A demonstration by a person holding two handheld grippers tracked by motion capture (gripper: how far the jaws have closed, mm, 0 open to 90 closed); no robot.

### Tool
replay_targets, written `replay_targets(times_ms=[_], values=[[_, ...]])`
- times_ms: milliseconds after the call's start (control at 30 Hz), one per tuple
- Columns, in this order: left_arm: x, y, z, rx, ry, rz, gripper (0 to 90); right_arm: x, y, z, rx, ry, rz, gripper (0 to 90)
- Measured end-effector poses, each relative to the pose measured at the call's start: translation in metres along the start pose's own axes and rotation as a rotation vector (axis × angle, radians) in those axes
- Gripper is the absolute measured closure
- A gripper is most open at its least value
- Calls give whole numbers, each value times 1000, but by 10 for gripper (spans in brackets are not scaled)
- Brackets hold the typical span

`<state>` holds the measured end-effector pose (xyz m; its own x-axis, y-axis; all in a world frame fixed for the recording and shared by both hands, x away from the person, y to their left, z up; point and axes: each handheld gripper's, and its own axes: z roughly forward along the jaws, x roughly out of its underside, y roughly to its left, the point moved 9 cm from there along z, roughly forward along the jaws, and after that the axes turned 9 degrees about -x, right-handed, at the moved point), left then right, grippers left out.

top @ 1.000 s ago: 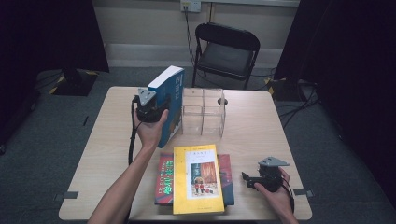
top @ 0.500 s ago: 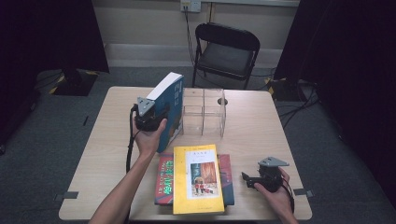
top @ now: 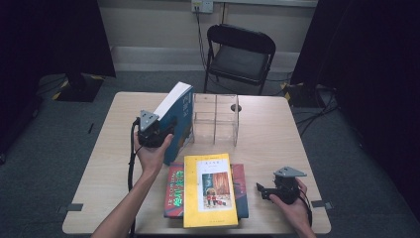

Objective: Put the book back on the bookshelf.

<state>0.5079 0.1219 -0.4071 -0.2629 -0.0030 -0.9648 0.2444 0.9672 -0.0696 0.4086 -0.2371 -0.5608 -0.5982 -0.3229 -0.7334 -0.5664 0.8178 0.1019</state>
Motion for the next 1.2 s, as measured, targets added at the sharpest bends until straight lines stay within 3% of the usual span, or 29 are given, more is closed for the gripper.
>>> replay_targets(times_ms=[100, 200, 400, 500, 600, 700, 1100, 1200], values=[[-2, -3, -4, 15, 3, 21, 565, 0, 0, 0, 1, -1, -1, 130], [-5, -5, -7, 21, 17, 7, 559, 0, 0, 0, 1, -1, -1, 130], [-14, -2, -12, 48, 89, 7, 539, 0, 0, 0, 1, -1, -1, 130], [-27, -1, -18, 60, 112, 20, 545, 0, 0, 0, 0, 0, 0, 130], [-34, 0, -22, 82, 187, 48, 541, 0, 0, 0, 0, 0, 0, 130], [-41, 1, -25, 91, 219, 61, 549, 0, 0, 0, 0, 0, 0, 130], [-57, 2, -15, 113, 546, 172, 552, 0, 0, 0, 0, -1, 1, 130], [-61, 0, -9, 124, 612, 158, 544, 0, 0, 0, 0, -1, 1, 130]])
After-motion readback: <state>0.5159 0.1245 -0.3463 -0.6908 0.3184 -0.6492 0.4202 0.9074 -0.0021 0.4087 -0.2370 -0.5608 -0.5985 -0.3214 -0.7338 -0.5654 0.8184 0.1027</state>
